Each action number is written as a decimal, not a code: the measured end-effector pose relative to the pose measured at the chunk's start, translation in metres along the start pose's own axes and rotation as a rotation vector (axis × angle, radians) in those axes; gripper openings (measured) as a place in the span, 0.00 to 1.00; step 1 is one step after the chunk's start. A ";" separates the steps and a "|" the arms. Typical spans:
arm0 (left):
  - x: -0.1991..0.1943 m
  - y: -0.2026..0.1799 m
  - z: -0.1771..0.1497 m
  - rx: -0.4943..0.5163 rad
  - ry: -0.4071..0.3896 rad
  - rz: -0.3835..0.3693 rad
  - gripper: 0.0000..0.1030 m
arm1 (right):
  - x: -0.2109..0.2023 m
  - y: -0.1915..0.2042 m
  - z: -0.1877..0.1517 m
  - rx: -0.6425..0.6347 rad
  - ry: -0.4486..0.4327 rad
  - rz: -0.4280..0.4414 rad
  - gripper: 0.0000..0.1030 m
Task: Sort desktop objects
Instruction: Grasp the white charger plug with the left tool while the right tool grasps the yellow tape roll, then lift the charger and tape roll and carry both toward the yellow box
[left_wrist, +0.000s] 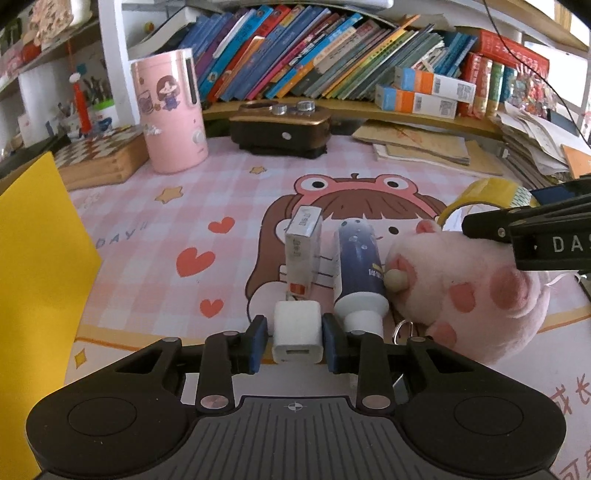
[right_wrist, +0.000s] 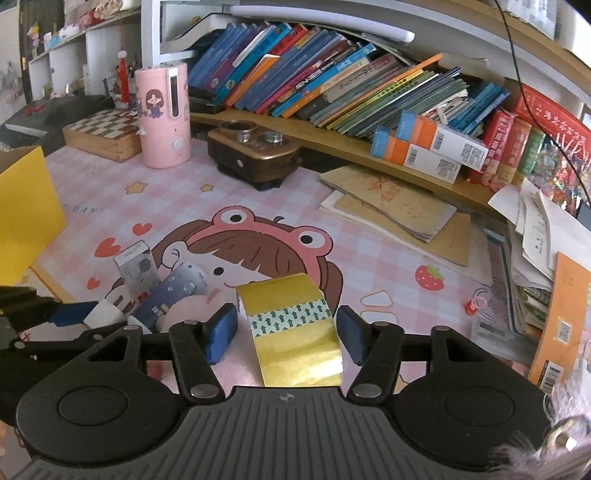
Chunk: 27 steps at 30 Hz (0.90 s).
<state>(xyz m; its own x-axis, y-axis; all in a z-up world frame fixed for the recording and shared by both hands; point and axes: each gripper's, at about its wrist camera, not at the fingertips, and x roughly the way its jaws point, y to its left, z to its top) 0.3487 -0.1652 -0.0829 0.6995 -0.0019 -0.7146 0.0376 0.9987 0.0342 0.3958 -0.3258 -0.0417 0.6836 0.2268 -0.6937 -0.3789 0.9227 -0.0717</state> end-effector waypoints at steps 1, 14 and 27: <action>0.000 -0.001 0.000 0.006 -0.003 -0.004 0.24 | 0.001 0.000 0.000 -0.005 0.005 0.002 0.51; -0.039 0.021 0.010 -0.147 -0.052 -0.104 0.24 | -0.028 -0.016 0.004 0.082 -0.040 -0.039 0.40; -0.109 0.038 0.000 -0.246 -0.148 -0.153 0.24 | -0.093 -0.017 0.021 0.135 -0.187 -0.004 0.40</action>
<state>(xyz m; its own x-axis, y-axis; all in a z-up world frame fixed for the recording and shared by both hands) 0.2739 -0.1269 -0.0043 0.7959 -0.1426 -0.5884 -0.0107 0.9684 -0.2491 0.3522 -0.3559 0.0391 0.7935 0.2659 -0.5474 -0.2982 0.9540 0.0310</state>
